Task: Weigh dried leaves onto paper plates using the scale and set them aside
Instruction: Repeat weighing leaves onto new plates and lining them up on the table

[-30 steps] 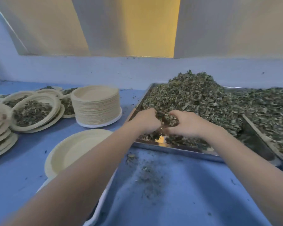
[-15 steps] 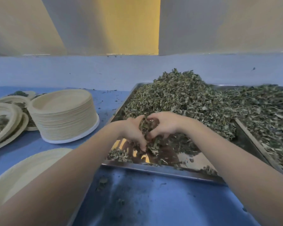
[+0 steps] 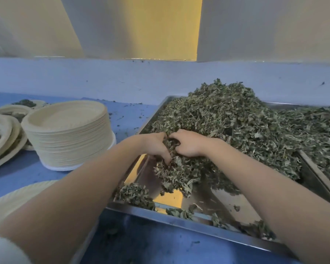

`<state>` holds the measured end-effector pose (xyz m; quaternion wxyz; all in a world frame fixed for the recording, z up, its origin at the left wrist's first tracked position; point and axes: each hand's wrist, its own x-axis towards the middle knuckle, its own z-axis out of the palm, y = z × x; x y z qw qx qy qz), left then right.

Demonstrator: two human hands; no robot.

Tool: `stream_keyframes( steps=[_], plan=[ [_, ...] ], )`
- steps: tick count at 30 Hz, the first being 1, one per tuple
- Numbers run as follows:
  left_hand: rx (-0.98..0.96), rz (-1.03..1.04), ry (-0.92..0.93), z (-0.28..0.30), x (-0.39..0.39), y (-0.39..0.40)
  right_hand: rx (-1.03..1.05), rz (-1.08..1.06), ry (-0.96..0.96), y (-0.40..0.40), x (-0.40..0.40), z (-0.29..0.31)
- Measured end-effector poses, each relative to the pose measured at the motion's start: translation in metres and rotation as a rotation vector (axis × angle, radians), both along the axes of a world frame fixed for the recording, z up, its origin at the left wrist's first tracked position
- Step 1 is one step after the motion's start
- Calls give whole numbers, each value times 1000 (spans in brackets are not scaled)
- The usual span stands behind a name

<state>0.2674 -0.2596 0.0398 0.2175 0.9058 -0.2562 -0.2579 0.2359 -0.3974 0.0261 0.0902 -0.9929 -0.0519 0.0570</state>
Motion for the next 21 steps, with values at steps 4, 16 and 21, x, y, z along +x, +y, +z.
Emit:
stream_keyframes(
  steps=[4,16,21],
  plan=[
    [100,-125,-10,11,-16,20,20,95,129,-19,-42,26],
    [159,-133,-111,4,-57,5,266,-48,231,21,-69,12],
    [-32,-75,-120,15,-62,8,434,-128,44,22,-77,19]
  ],
)
